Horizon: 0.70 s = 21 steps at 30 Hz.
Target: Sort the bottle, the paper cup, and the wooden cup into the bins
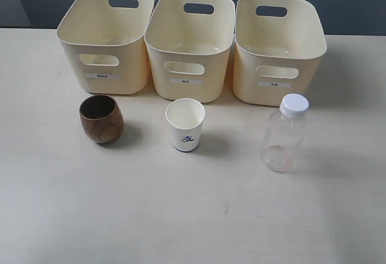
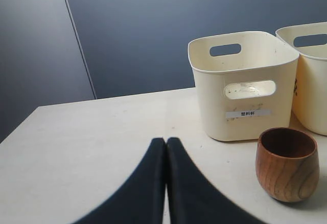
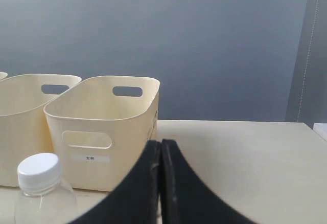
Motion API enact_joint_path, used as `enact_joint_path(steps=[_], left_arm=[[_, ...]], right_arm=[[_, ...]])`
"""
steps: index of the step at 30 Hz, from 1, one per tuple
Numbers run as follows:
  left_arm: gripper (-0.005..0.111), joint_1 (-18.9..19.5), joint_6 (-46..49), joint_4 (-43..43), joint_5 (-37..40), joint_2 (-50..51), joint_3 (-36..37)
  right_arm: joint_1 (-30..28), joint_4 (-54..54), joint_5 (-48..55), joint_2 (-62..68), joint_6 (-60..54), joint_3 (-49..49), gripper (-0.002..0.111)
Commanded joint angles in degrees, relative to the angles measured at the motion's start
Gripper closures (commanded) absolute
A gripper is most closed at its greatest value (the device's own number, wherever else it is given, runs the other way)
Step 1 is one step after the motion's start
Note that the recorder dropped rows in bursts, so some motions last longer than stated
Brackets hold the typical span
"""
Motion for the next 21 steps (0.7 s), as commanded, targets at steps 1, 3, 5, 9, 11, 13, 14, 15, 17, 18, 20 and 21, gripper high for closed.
enact_joint_path(steps=[1, 3, 5, 9, 11, 13, 14, 15, 17, 18, 20, 21], left_arm=[[0.107, 0.03, -0.08, 0.0, -0.4, -0.28, 0.1], [0.107, 0.03, -0.08, 0.0, -0.4, -0.28, 0.1], [0.107, 0.03, -0.08, 0.0, -0.4, -0.28, 0.1], [0.107, 0.03, -0.08, 0.0, -0.4, -0.28, 0.1], [0.107, 0.03, -0.08, 0.0, -0.4, -0.28, 0.1], [0.107, 0.03, -0.08, 0.0, -0.4, -0.28, 0.1], [0.107, 0.03, -0.08, 0.0, -0.4, -0.28, 0.1], [0.107, 0.03, -0.08, 0.0, -0.4, -0.28, 0.1], [0.107, 0.03, -0.08, 0.0, -0.4, -0.28, 0.1], [0.107, 0.03, -0.08, 0.0, -0.4, -0.28, 0.1], [0.107, 0.03, -0.08, 0.0, -0.4, -0.28, 0.1], [0.107, 0.03, -0.08, 0.0, -0.4, -0.28, 0.1]], right_arm=[[-0.18, 0.05, -0.67, -0.37, -0.15, 0.22, 0.109], [-0.18, 0.05, -0.67, -0.37, -0.15, 0.22, 0.109], [-0.18, 0.05, -0.79, -0.37, -0.15, 0.22, 0.109], [-0.18, 1.26, -1.05, -0.37, -0.15, 0.22, 0.109], [-0.18, 8.55, -1.05, -0.37, 0.56, 0.22, 0.109], [-0.18, 17.9, -1.57, -0.37, 1.17, 0.22, 0.109], [-0.18, 21.33, -2.55, -0.37, 1.16, 0.22, 0.109], [-0.18, 25.19, -3.21, -0.37, 1.16, 0.22, 0.109], [-0.18, 30.79, -3.26, -0.37, 1.16, 0.22, 0.109], [-0.18, 31.31, -3.67, -0.37, 1.16, 0.22, 0.109], [-0.18, 31.31, -5.49, -0.37, 1.16, 0.22, 0.109], [-0.18, 31.31, -5.77, -0.37, 1.06, 0.22, 0.109]])
